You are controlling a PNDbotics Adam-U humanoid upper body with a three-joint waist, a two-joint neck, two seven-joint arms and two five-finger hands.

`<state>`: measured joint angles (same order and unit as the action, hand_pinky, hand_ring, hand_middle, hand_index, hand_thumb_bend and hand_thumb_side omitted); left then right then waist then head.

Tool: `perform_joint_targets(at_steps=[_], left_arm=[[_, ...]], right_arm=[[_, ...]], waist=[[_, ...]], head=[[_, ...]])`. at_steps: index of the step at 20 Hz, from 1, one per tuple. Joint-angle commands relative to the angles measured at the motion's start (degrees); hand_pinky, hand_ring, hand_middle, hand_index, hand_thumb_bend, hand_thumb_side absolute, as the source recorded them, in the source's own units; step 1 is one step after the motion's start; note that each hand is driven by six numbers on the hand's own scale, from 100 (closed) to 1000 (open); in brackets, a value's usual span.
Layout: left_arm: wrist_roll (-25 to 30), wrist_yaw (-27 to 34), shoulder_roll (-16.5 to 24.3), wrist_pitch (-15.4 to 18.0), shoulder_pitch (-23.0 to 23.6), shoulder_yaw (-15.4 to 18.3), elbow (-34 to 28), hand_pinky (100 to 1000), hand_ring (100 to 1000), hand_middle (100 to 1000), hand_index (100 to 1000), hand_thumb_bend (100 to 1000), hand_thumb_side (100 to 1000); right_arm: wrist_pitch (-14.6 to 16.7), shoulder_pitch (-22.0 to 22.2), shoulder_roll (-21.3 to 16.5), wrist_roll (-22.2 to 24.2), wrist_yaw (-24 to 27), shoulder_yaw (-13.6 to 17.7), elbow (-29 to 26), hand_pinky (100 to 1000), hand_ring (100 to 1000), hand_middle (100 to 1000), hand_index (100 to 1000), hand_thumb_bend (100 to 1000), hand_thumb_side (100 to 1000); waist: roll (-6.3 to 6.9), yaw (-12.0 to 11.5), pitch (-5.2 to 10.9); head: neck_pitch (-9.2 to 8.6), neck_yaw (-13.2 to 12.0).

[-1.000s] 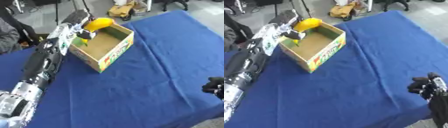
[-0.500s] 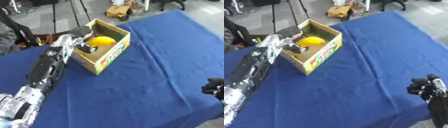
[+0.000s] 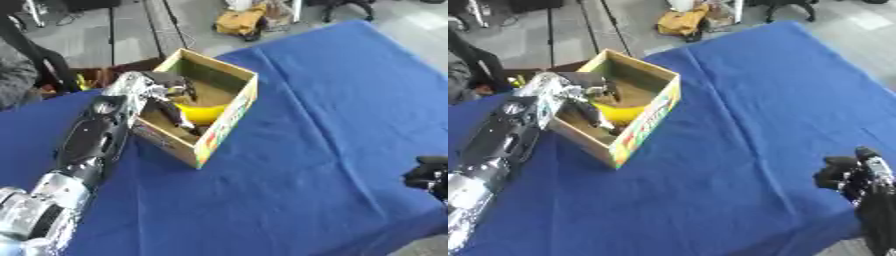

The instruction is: Pick up objects on the table and place them in the box.

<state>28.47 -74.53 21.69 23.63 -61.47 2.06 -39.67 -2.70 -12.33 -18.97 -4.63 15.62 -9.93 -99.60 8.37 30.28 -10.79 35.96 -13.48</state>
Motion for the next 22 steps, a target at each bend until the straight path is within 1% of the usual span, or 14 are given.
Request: perform_joint_targets(at_steps=[1, 3, 5, 6, 7, 9, 10, 12, 13, 17, 20, 22], left_arm=[[-3.16, 1.35, 1.63, -0.57, -0.97, 0.91, -2.68, 905, 857, 838, 832, 936, 916], [-6.13, 1.93, 1.71, -1.02, -0.86, 0.85, -3.35, 899, 851, 832, 827, 934, 921], [-7.82, 2.06, 1.75, -1.21, -0.76, 0.58, -3.28, 899, 851, 832, 827, 934, 921], [-8.35, 2.11, 1.84, -1.19, -0.86, 0.61, -3.28, 849, 791, 735, 764, 856, 931], [-9.03, 2.54, 1.99, -0.85, -1.46, 1.28, -3.93, 842, 783, 720, 753, 842, 930], [-10.64, 3.97, 2.5, 0.38, -1.84, 3.39, -6.24, 807, 746, 664, 716, 753, 905], [-11.57, 4.87, 2.89, 0.8, -1.58, 4.28, -7.69, 777, 718, 629, 695, 625, 871], [-13.41, 6.69, 3.51, 1.32, -0.71, 6.23, -10.64, 749, 695, 607, 685, 522, 839], [-14.36, 7.64, 3.68, 1.44, 0.0, 7.19, -12.18, 735, 687, 602, 680, 484, 824], [-17.94, 11.21, 3.32, 1.33, 4.34, 10.9, -17.99, 704, 674, 594, 670, 423, 798], [-20.64, 13.91, 2.57, 0.75, 8.63, 11.87, -22.38, 689, 668, 588, 669, 394, 803], [-22.35, 15.63, 1.53, -0.48, 11.41, 12.18, -25.17, 681, 662, 584, 670, 388, 812]], right_arm=[[0.07, -0.32, -0.81, 0.2, -0.64, 0.19, -0.55, 662, 615, 523, 657, 100, 955], [0.07, -0.26, -0.84, 0.17, -0.6, 0.23, -0.56, 662, 615, 523, 657, 100, 954], [0.07, -0.24, -0.86, 0.16, -0.58, 0.24, -0.58, 662, 615, 523, 657, 100, 954], [0.05, -0.18, -0.86, 0.16, -0.57, 0.23, -0.55, 662, 615, 523, 657, 100, 954], [0.02, 0.05, -0.89, 0.13, -0.57, 0.28, -0.49, 662, 615, 523, 657, 100, 954], [0.12, 0.51, -1.05, -0.07, -0.47, 0.56, -0.46, 662, 615, 523, 657, 100, 953], [0.15, 0.71, -1.12, -0.19, -0.47, 0.69, -0.46, 662, 615, 523, 657, 100, 952], [0.24, 1.15, -1.21, -0.54, -0.44, 1.06, -0.43, 662, 615, 523, 657, 100, 952], [0.3, 1.4, -1.23, -0.73, -0.42, 1.24, -0.42, 662, 615, 523, 657, 100, 952], [0.53, 2.57, -1.05, -1.29, -0.38, 1.81, -0.47, 662, 615, 523, 656, 100, 950], [0.74, 3.41, -1.05, -1.64, -0.36, 2.17, -0.79, 662, 615, 523, 656, 100, 949], [0.91, 3.93, -1.13, -1.91, -0.41, 2.48, -1.13, 661, 615, 523, 656, 100, 948]], waist=[[-0.88, -0.16, 1.12], [-0.97, -0.31, 1.2], [-1.0, -0.35, 1.22], [-1.1, -0.47, 1.33], [-1.35, -1.13, 1.58], [-1.71, -2.69, 2.0], [-1.85, -3.47, 2.2], [-2.15, -5.53, 2.54], [-2.32, -6.56, 2.69], [-3.45, -10.45, 3.27], [-4.13, -12.61, 3.66], [-4.39, -14.05, 3.75]], head=[[0.28, -0.17], [0.31, -0.11], [0.32, -0.1], [0.39, -0.09], [0.55, 0.16], [0.81, 0.7], [0.92, 0.85], [1.18, 1.38], [1.31, 1.72], [1.61, 3.17], [1.96, 3.78], [2.03, 4.23]])
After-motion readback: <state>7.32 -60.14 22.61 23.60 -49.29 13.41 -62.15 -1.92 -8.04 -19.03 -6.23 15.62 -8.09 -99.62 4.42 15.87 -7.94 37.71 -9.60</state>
